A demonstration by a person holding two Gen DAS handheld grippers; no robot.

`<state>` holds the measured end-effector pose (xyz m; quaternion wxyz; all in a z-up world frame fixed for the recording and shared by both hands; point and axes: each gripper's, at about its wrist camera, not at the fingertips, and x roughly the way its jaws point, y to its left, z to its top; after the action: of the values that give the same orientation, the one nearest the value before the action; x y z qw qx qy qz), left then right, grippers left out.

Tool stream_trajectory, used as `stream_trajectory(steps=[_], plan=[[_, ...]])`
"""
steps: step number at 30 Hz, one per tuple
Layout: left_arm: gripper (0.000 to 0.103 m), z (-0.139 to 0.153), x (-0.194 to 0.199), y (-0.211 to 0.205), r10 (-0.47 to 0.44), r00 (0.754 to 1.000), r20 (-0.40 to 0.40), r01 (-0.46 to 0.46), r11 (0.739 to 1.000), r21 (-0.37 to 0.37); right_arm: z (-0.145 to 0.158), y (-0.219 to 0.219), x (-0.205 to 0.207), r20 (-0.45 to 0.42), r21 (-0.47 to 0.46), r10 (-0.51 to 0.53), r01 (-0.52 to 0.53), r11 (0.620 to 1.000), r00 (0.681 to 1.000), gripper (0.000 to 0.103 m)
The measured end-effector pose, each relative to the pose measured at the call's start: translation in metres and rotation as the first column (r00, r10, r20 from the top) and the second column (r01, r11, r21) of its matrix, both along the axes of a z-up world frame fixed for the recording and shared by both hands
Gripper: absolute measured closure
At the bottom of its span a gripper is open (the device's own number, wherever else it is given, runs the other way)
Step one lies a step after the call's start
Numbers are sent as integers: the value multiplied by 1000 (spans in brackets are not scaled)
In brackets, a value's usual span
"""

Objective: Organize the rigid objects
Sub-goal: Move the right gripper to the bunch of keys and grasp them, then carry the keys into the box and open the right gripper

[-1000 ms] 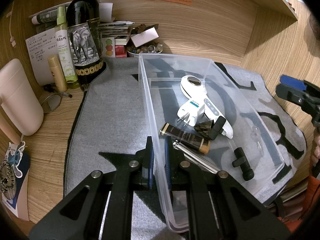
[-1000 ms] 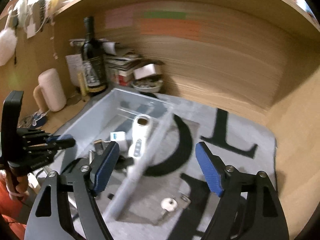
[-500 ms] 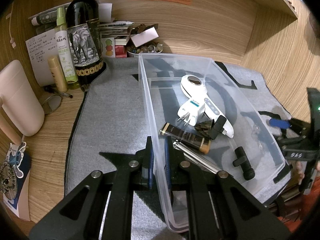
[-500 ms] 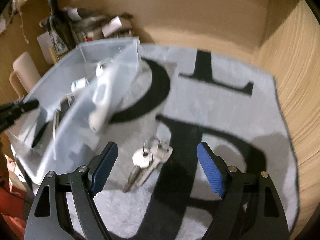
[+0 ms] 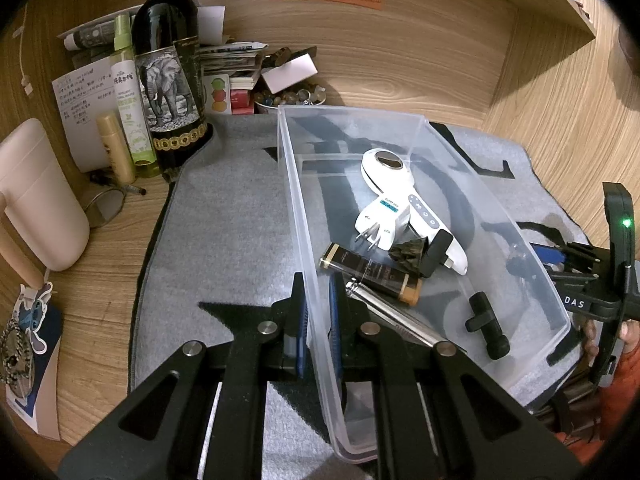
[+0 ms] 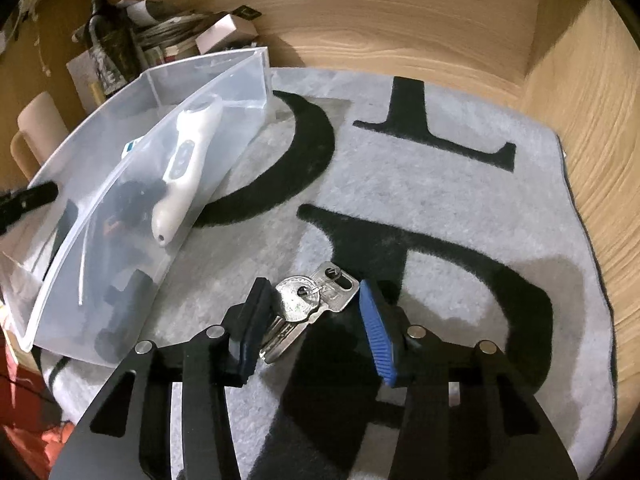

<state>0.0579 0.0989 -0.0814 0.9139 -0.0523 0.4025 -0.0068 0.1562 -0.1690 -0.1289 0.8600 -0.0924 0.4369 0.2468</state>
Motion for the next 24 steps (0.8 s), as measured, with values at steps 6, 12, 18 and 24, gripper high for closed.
stream_trajectory(steps=[6,12,18,24], plan=[[94,0,0,0,0,1000,0,0,1000,1,8,-1,1,3,43,-3,3,999,1000,83],[94,0,0,0,0,1000,-1,0,1000,0,9,0,0,18,35,-6,5,999,1000,84],[94,0,-1,0,0,1000,-1,0,1000,1,26,-1,0,70,56,-7,3,998,998,85],[94,0,-1,0,0,1000,-2,0,1000,0,48,0,-3,134,71,-5,-5,997,991,85]])
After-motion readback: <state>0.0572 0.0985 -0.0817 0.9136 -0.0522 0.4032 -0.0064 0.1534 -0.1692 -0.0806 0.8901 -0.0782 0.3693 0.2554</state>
